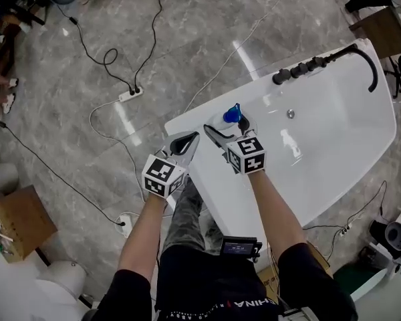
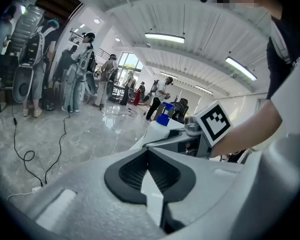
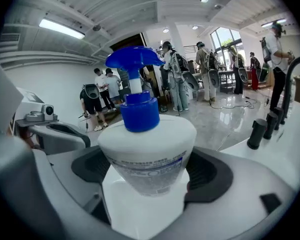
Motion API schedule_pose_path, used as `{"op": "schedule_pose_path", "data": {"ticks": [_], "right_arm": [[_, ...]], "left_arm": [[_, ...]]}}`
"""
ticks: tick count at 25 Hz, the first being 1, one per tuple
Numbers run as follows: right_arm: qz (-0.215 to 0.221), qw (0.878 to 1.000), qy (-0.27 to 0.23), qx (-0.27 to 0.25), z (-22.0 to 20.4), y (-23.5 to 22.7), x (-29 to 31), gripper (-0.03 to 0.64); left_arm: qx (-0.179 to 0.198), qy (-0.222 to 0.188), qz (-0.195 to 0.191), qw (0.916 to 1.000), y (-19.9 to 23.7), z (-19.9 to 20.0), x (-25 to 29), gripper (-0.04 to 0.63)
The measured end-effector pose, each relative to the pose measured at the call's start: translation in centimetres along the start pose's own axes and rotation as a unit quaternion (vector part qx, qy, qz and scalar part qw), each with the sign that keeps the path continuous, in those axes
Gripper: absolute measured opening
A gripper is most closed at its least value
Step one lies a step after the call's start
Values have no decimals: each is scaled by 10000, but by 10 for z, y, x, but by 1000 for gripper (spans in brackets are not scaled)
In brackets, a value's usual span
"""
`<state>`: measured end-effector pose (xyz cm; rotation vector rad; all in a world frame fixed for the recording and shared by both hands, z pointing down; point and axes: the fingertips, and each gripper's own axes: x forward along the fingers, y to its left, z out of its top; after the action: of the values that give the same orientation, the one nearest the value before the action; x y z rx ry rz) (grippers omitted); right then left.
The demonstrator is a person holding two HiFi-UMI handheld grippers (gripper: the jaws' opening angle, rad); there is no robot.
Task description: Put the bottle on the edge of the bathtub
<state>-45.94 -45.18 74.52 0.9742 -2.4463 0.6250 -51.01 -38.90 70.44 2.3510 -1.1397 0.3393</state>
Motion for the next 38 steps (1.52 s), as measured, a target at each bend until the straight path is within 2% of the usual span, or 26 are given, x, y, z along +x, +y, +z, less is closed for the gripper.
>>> {"op": "schedule_pose_path", "data": {"ticks": [6,17,38], "right_arm": [[-131,9997,-17,-201,-3,-9,39,480],[-343,9982,-113,-478,-8,-7,69,480],[-308,9977,-107,-598,-11,-4,69,480]], "left_arm": [[-171,8,41,9998,24,-15,16,8],[-353,-43,135,9993,50,-26,16,8],[-428,-49,52,9991,46,-32,17,8]]}}
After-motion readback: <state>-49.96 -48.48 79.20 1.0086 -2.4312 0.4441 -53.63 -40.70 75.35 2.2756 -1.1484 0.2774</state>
